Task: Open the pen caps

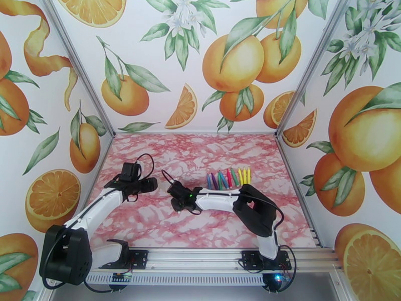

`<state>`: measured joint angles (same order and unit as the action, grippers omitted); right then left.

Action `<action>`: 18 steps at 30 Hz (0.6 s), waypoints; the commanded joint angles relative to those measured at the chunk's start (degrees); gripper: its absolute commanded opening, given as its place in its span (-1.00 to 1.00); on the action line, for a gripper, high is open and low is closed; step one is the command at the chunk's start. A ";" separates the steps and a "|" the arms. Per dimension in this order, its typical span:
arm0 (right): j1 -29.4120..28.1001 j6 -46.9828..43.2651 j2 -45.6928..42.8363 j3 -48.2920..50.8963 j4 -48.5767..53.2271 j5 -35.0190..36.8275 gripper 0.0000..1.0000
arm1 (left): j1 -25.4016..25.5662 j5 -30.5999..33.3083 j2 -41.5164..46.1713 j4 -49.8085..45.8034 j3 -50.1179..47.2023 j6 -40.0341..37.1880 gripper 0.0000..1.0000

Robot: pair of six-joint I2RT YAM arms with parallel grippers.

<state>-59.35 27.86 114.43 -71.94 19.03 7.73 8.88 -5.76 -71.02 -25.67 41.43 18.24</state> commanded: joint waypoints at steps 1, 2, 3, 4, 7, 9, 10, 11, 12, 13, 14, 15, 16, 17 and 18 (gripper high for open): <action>-0.50 1.10 2.01 -1.91 2.60 2.99 -0.21 | -0.36 -1.39 2.91 2.99 -1.64 1.10 0.66; -0.50 1.19 2.28 -1.92 2.82 3.20 -0.23 | -0.40 -1.27 3.45 2.95 -1.91 1.18 0.66; -0.50 1.21 2.44 -2.02 3.01 3.47 -0.27 | -0.37 -1.18 3.87 2.83 -2.03 1.11 0.66; -0.50 1.22 2.60 -2.08 3.03 3.69 -0.30 | -0.37 -1.12 4.12 2.58 -2.05 1.02 0.66; -0.51 1.32 3.07 -2.09 3.05 4.45 -0.40 | -0.36 -1.10 4.49 2.04 -2.01 0.74 0.67; -0.50 1.41 3.32 -2.15 2.92 4.42 -0.46 | -0.37 -1.02 4.48 1.77 -1.90 0.63 0.67; -0.50 1.47 3.34 -2.09 2.82 4.55 -0.49 | -0.36 -1.01 4.49 1.69 -1.96 0.55 0.66; -0.52 1.54 3.21 -2.03 2.69 4.58 -0.53 | -0.37 -1.06 4.56 1.59 -1.87 0.50 0.67; -0.55 1.65 3.02 -1.83 2.50 4.70 -0.58 | -0.36 -1.14 4.58 1.50 -1.79 0.47 0.67; -0.50 1.67 2.78 -1.64 2.34 4.91 -0.61 | -0.38 -1.12 4.67 1.50 -1.64 0.41 0.67; -0.50 1.75 2.48 -1.28 2.03 5.38 -0.65 | -0.36 -1.28 4.79 1.50 -1.53 0.39 0.67; -0.44 1.71 1.94 -0.89 1.79 5.77 -0.68 | -0.41 -1.57 4.80 1.58 -1.48 0.37 0.67; -0.41 1.76 1.56 -0.50 1.64 6.04 -0.69 | -0.36 -1.91 4.76 1.67 -1.44 0.37 0.67; -0.26 1.76 1.11 -0.14 1.38 6.52 -0.70 | -0.38 -2.56 4.71 1.84 -1.25 0.23 0.66; -0.16 1.81 0.65 0.18 1.28 6.92 -0.71 | -0.36 -3.42 4.71 2.15 -1.25 0.11 0.66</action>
<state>-59.61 29.15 115.52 -73.21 20.18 12.10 8.84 -7.01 -67.48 -24.82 40.21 19.05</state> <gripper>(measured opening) 0.173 0.831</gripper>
